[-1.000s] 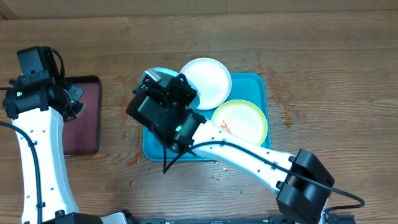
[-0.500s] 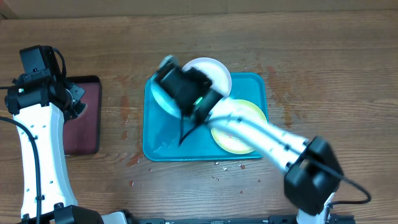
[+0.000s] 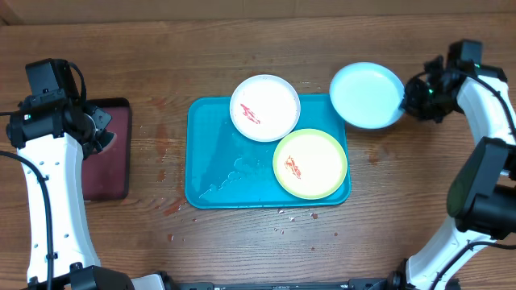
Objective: Clean dirty plates on tray and stack at the side
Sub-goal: 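Move the right gripper back to the white plate on the tray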
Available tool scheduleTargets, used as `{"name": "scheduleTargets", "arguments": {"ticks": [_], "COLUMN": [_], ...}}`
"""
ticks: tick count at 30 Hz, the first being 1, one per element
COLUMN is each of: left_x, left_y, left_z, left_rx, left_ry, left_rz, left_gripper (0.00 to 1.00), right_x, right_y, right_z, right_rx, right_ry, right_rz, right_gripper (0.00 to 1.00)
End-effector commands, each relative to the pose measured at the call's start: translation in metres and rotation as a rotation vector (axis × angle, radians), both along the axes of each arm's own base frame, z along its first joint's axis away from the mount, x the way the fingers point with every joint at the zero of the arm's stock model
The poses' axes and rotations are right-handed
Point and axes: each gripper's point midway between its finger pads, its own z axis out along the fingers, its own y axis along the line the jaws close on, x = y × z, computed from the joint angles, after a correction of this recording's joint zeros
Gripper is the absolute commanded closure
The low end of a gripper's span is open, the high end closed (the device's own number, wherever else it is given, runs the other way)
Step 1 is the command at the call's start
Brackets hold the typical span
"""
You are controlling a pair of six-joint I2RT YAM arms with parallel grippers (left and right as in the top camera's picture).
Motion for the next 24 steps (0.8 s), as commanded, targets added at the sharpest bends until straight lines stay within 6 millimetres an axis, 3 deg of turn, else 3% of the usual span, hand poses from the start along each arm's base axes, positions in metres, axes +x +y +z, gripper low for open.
{"name": "scheduleTargets", "arguments": {"ticks": [1,3,5,6,7,8,9,10,12,13,16,18,24], "left_x": [0.001,0.001,0.001,0.001,0.002,0.002,0.002,0.002,0.003,0.004,0.005,0.005,0.005], "left_y": [0.001,0.001,0.001,0.0,0.0,0.0,0.0,0.0,-0.002,-0.003,-0.004,-0.004,-0.004], "left_z": [-0.001,-0.001,-0.001,-0.001,-0.001,-0.001,-0.001,-0.001,-0.001,-0.001,-0.001,-0.001,-0.001], "left_rx": [-0.009,-0.01,-0.013,-0.013,-0.016,-0.016,-0.016,-0.016,-0.025,-0.033,-0.035,-0.035,-0.036], "left_ry": [-0.006,-0.006,-0.007,-0.008,-0.008,-0.008,-0.008,-0.008,-0.014,-0.017,-0.02,-0.02,-0.02], "left_rz": [0.015,0.014,0.013,0.013,0.011,0.011,0.011,0.011,0.005,0.002,0.0,0.0,0.0], "left_gripper": [0.96,0.96,0.96,0.95,0.98,0.96,0.96,0.96,0.96,0.96,0.96,0.96,0.96], "right_x": [-0.006,-0.009,-0.009,-0.008,-0.005,-0.001,0.001,0.007,0.024,0.028,0.037,0.047,0.065], "right_y": [-0.039,-0.064,-0.063,-0.06,-0.051,-0.036,-0.029,-0.007,0.065,0.084,0.126,0.166,0.234], "right_z": [-0.009,-0.016,-0.016,-0.016,-0.015,-0.013,-0.012,-0.007,0.016,0.02,0.025,0.023,-0.014], "right_rx": [-0.099,-0.192,-0.192,-0.185,-0.152,-0.089,-0.059,0.031,0.239,0.266,0.262,0.183,-0.155], "right_ry": [0.02,0.033,0.031,0.029,0.02,0.0,-0.009,-0.04,-0.163,-0.186,-0.237,-0.288,-0.36], "right_rz": [-0.105,-0.18,-0.171,-0.165,-0.148,-0.122,-0.11,-0.069,0.145,0.189,0.29,0.385,0.495], "right_gripper": [0.96,0.96,0.96,0.85,0.44,0.37,0.37,0.37,0.37,0.37,0.37,0.37,0.36]}}
